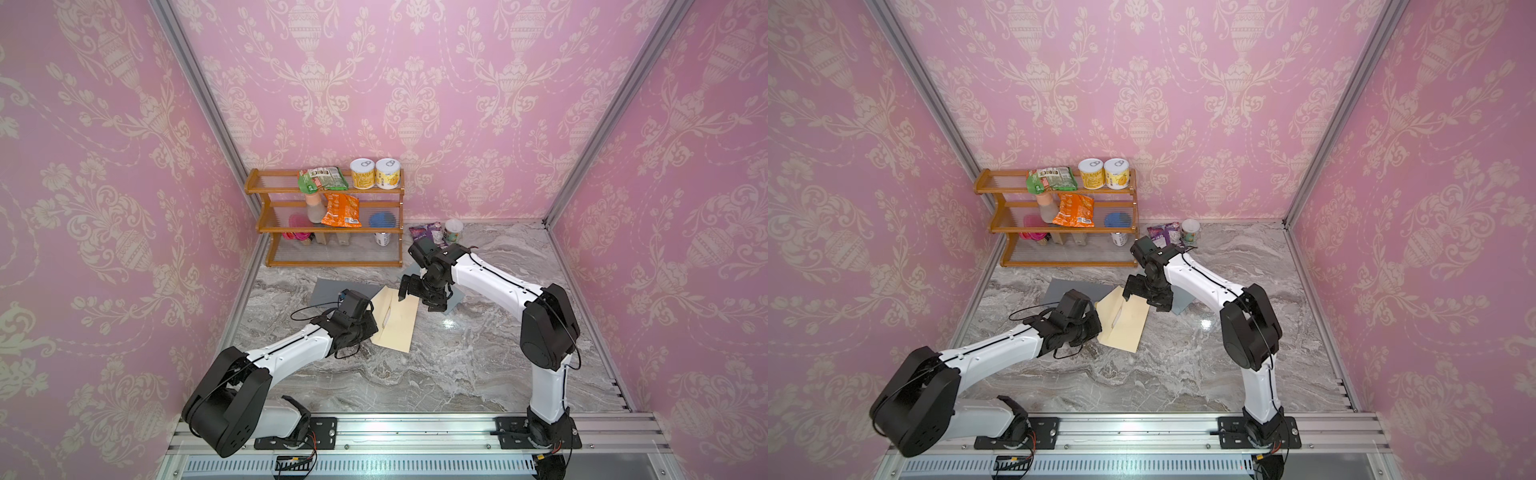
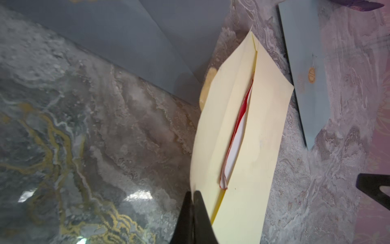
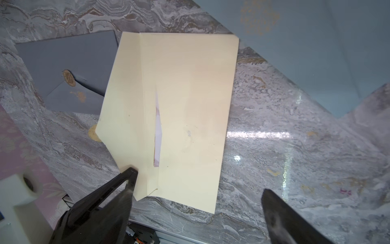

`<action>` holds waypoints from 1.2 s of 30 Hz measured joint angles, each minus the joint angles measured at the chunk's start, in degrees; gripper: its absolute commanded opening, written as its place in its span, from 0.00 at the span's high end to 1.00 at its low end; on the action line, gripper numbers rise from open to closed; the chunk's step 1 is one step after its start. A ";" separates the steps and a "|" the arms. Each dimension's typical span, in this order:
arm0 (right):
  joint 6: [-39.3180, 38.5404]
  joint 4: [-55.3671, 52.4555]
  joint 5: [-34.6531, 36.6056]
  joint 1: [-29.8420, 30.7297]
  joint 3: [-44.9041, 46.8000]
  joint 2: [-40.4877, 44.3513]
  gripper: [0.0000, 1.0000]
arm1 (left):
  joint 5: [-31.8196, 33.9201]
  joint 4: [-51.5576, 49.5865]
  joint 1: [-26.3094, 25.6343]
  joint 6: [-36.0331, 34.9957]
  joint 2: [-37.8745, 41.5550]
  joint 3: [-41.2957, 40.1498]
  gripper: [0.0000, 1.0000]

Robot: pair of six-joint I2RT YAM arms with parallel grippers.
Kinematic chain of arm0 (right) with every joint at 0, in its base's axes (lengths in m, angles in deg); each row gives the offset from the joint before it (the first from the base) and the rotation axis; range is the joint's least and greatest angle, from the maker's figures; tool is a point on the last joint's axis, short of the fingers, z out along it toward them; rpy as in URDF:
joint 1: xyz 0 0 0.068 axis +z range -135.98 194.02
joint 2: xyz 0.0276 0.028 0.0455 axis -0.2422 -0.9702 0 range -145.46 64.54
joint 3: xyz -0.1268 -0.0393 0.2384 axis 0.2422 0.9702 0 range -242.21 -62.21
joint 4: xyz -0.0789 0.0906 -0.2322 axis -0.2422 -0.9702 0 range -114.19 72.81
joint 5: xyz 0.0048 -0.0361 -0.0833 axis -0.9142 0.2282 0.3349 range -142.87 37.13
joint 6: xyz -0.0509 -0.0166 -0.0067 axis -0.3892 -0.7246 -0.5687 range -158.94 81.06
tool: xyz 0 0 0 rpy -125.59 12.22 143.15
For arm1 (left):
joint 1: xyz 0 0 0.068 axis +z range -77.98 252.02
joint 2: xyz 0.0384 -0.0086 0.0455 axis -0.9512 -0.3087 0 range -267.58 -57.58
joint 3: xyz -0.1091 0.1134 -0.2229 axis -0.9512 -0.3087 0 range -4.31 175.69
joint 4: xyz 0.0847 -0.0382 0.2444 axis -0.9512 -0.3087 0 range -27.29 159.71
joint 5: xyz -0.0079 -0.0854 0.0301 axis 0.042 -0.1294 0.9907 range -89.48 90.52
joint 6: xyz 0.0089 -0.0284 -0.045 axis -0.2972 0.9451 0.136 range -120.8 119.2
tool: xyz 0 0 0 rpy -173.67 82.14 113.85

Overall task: Fold the letter paper in half and place it into the envelope
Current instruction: Place the envelope at the center of the board, then fold the envelope flap on the envelope.

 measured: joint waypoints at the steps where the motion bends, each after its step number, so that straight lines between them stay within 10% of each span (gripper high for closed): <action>1: 0.00 0.02 0.00 0.00 0.46 0.00 0.04 | 0.13 0.55 -0.74 0.28 -0.02 0.00 0.90; 5: 0.02 0.76 -0.02 0.22 2.29 0.00 0.12 | 0.42 1.38 -2.58 1.27 0.24 -0.59 0.05; 8: 0.07 1.99 -0.15 0.68 3.06 0.00 0.31 | 2.93 -2.62 -2.75 1.16 3.28 -0.81 0.01; 12: 1.07 4.24 -0.28 1.25 4.26 -0.02 0.97 | 7.65 -9.09 -2.32 -1.53 11.61 -0.26 0.01; 14: 1.60 5.07 -0.42 1.38 5.22 -0.07 1.00 | 9.18 -12.48 -1.03 -3.87 14.64 1.25 0.01; 21: 3.21 7.10 -0.63 1.38 7.45 -2.51 1.00 | 9.68 -19.15 8.20 -10.34 16.13 3.13 0.25; 26: 3.28 7.48 -0.61 1.38 7.61 -5.38 1.00 | 7.52 -20.35 10.40 -13.92 10.05 5.60 0.96; 36: 3.21 6.60 -1.92 1.33 4.92 -9.18 1.00 | -0.87 -16.28 10.86 -16.90 -8.87 14.21 1.00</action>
